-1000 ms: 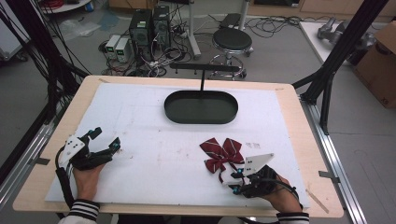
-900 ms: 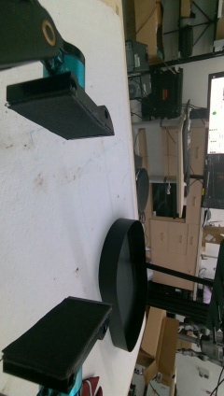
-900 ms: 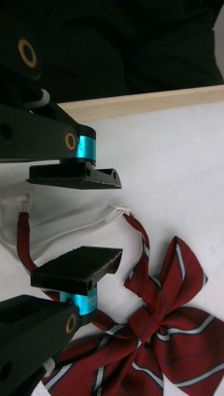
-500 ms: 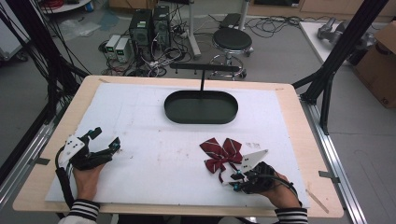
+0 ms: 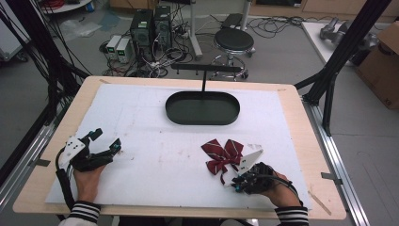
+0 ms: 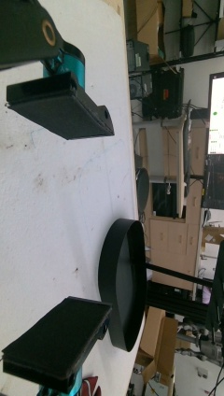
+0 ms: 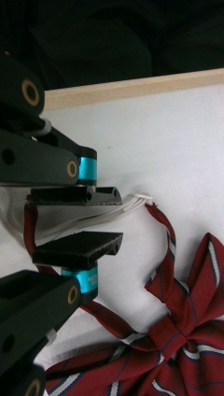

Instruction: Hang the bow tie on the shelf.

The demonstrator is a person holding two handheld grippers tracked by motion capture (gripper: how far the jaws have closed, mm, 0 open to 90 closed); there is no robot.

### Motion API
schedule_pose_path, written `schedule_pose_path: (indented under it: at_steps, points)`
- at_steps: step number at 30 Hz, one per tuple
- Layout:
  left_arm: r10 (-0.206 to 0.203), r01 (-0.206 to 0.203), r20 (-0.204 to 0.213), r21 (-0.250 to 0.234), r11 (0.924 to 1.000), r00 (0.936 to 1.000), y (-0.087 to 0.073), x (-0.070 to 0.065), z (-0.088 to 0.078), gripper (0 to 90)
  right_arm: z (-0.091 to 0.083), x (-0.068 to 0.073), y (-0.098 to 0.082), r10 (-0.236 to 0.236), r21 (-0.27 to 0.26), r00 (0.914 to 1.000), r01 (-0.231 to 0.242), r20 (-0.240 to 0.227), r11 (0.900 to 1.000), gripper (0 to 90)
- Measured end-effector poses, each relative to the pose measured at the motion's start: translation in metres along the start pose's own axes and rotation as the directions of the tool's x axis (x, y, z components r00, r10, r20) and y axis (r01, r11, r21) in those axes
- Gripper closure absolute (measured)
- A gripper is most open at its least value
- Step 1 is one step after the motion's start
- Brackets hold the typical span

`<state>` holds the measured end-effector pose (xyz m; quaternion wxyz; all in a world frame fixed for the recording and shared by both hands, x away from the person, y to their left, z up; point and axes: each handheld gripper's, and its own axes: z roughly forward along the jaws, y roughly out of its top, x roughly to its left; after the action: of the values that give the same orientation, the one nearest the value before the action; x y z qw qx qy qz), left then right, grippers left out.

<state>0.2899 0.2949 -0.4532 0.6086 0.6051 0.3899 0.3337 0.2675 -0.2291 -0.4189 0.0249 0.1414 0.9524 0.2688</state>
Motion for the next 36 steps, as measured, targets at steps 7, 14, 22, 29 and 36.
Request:
schedule_pose_path:
  at_steps: [7, 14, 22, 29, 36]
  points:
    - [-0.001, 0.001, -0.001, -0.002, 1.0, 1.0, 0.0, 0.0, 0.0, 13.5, 0.003, -0.001, 0.0, -0.005, 0.025, 1.0, 0.005, 0.0, 1.0, 86.7]
    - [0.001, -0.001, -0.001, 0.0, 1.0, 1.0, 0.0, 0.0, 0.0, 13.5, 0.001, 0.0, 0.001, -0.005, 0.011, 0.9999, 0.005, 0.011, 1.0, 87.0]
    - [0.001, -0.001, -0.001, 0.0, 1.0, 1.0, 0.0, 0.0, 0.0, 13.5, -0.01, -0.001, 0.001, 0.039, -0.14, 0.9992, -0.037, 0.012, 0.989, 87.3]
    - [0.001, -0.001, -0.002, -0.001, 1.0, 1.0, 0.0, 0.0, 0.0, 13.6, -0.021, -0.005, 0.004, 0.131, -0.345, 0.9912, -0.117, 0.018, 0.931, 87.3]
    - [0.002, -0.002, -0.002, 0.0, 1.0, 1.0, 0.0, 0.0, 0.0, 13.6, -0.031, -0.009, 0.01, 0.196, -0.51, 0.9795, -0.145, 0.047, 0.848, 87.4]
